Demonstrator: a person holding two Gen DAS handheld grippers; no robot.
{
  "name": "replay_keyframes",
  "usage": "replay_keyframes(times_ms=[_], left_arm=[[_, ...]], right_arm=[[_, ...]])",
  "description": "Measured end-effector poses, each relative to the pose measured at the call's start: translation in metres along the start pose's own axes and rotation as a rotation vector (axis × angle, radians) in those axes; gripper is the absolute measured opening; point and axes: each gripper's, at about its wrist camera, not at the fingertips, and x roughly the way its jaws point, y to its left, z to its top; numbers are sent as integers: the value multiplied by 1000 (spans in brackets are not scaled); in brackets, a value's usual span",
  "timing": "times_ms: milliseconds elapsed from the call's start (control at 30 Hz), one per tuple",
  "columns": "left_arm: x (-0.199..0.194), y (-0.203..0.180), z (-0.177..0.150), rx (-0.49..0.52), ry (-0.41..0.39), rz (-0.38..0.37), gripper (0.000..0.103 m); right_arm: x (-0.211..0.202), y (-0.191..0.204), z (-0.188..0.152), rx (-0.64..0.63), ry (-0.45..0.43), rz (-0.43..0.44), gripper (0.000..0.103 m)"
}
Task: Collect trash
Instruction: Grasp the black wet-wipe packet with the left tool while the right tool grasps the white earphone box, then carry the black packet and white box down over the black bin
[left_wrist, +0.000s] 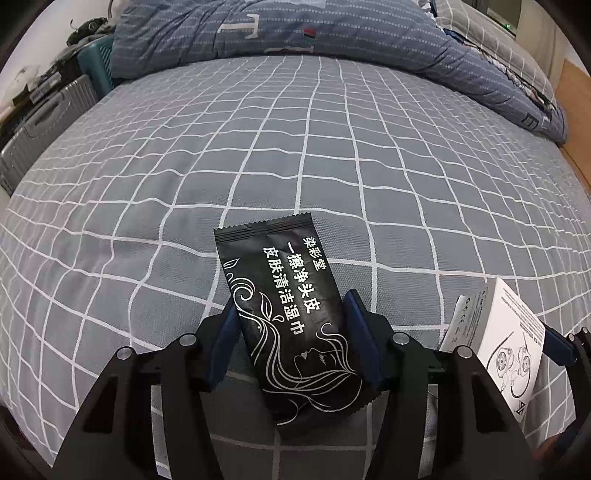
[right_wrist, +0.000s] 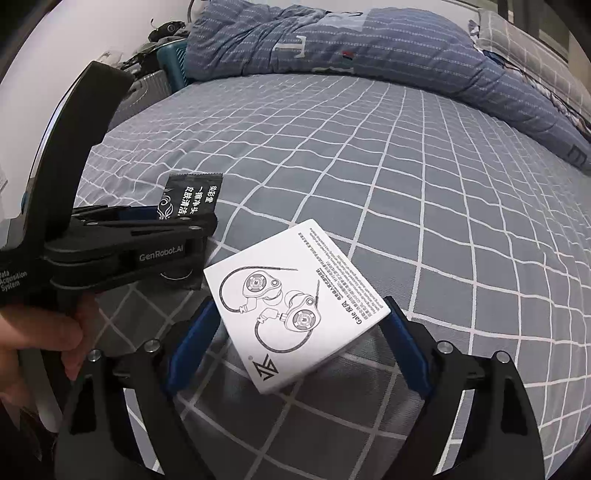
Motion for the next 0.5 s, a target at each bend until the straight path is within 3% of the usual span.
replay_keyframes(times_ms=[500], left_arm=[[-23, 6, -3, -16, -28, -23, 52]], right_arm=[[-23, -15, 1, 72, -77, -61, 81]])
